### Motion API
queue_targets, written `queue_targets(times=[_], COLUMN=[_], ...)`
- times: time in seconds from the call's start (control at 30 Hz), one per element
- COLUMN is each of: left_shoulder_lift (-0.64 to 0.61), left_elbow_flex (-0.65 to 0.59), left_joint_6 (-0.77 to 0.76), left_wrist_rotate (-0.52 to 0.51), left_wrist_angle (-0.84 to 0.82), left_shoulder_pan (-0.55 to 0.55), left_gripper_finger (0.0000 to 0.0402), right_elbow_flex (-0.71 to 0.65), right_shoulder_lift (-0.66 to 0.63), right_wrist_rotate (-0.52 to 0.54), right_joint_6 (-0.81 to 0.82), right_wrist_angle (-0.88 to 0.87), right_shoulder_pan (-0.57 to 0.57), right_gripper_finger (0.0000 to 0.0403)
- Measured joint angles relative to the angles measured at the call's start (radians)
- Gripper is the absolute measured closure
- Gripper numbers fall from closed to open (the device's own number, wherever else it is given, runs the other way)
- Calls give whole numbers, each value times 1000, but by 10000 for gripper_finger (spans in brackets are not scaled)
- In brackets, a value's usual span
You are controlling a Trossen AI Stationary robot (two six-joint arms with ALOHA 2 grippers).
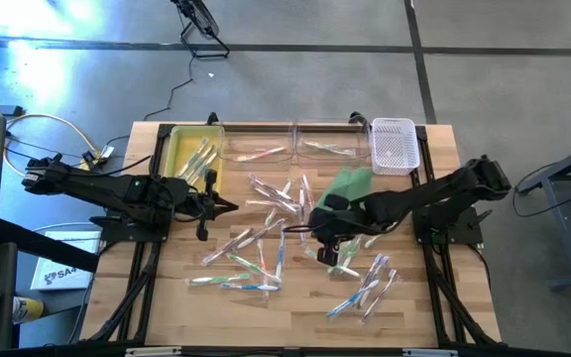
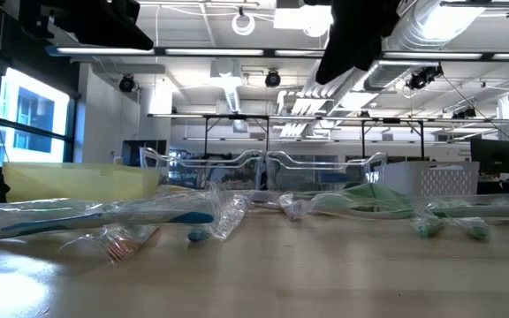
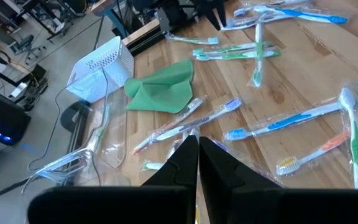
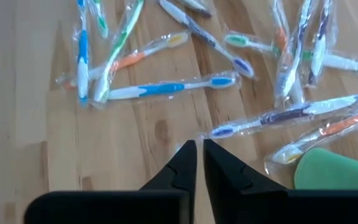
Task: Pick & Place Toothbrushes
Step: Put the green toothbrush into the right transparent bin
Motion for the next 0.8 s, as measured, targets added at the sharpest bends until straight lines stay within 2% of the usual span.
queue_targets(times=[0.33,0.8], left_shoulder_lift=[0,0], left_elbow_flex=[0,0], left_joint_6=[0,-7], left_wrist_rotate=[0,0], left_wrist_angle=[0,-60], left_shoulder_pan=[0,0], left_gripper_finger=[392,392], right_elbow_flex=[0,0], right_shoulder_lift=[22,22], right_wrist_rotate=[1,-3], right_joint_6=[-3,5], right_wrist_angle=[-3,-3], right_shoulder_pan=[0,0], right_gripper_finger=[305,308])
